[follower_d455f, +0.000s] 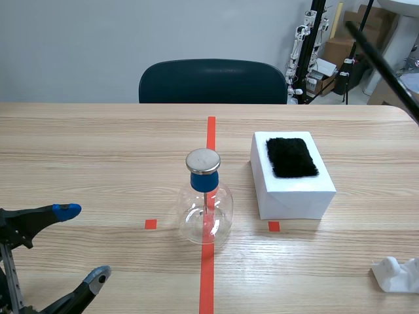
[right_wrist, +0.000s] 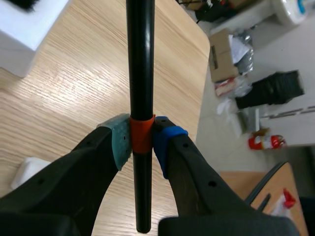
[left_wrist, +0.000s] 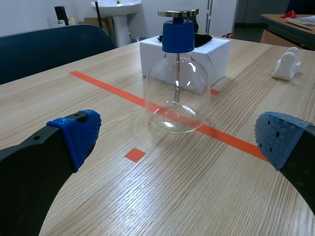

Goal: Do the electroscope experiment. put the rod down on the box

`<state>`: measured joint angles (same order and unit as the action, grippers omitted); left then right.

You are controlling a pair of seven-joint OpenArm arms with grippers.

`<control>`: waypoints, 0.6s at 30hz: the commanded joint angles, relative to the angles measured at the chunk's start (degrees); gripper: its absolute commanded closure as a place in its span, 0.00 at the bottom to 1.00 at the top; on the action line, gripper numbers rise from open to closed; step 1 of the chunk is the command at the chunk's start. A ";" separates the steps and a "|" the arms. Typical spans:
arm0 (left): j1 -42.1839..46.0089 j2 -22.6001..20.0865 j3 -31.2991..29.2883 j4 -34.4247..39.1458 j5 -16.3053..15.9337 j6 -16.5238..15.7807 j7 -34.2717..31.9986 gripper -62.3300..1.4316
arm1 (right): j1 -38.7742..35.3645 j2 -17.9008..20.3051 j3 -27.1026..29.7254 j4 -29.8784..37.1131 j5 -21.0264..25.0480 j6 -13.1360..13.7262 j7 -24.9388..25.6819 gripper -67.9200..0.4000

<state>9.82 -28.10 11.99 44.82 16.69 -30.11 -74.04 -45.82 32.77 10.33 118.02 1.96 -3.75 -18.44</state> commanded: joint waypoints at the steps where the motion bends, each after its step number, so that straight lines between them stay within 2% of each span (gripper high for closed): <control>1: -0.15 -0.35 -0.48 0.57 -0.57 -0.07 -1.14 0.00 | 3.48 2.21 0.74 1.14 3.39 -0.46 -2.64 1.00; 6: -0.15 -0.35 -0.48 0.57 -0.55 -0.07 -1.11 0.00 | 10.19 5.68 0.74 1.05 15.67 -0.44 -16.52 1.00; 8: -0.15 -0.35 -0.48 0.57 -0.55 -0.07 -1.09 0.00 | 12.41 6.45 0.74 0.63 19.06 0.70 -20.94 1.00; 13: -0.15 -0.35 -0.48 0.57 -0.55 -0.07 -1.01 0.00 | 18.67 6.73 0.74 -2.32 26.88 4.81 -29.29 1.00; 18: -0.15 -0.35 -0.48 0.57 -0.55 -0.07 -1.01 0.00 | 24.68 6.71 0.72 -7.19 32.22 5.14 -34.27 1.00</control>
<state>9.82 -28.10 11.99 44.82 16.67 -30.11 -74.04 -22.20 39.00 10.37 111.00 34.13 1.50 -53.12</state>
